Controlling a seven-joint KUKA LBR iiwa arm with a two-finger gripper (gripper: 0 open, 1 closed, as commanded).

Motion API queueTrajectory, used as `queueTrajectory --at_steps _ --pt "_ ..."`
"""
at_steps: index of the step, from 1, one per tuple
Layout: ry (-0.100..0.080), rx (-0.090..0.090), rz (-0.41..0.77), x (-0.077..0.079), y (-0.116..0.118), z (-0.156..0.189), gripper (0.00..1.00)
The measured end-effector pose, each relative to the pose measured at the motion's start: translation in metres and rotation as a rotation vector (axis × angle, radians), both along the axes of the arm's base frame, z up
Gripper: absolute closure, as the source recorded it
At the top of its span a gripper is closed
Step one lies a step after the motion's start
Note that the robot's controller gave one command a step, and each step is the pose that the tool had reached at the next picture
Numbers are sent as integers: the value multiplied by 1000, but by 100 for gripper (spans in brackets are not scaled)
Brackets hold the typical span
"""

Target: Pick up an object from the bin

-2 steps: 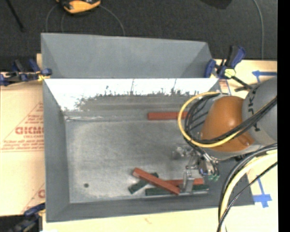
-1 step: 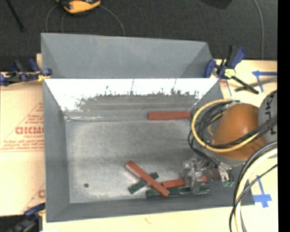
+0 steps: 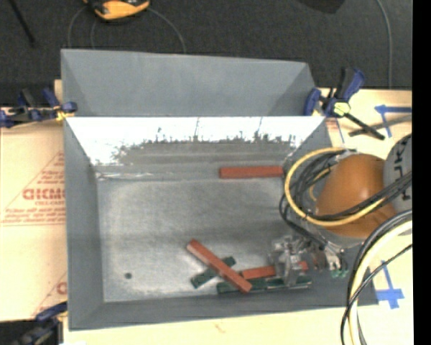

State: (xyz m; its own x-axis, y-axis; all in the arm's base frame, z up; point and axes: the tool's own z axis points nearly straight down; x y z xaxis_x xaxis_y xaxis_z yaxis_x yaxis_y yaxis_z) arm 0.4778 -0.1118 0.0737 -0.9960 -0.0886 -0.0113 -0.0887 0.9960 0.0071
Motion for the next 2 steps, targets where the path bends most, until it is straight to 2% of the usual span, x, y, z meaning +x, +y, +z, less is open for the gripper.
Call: queueTrajectory --at_steps 1,2 --pt "6 -9 45 34 0 125 100" --pt "6 -8 44 34 1 125 100"
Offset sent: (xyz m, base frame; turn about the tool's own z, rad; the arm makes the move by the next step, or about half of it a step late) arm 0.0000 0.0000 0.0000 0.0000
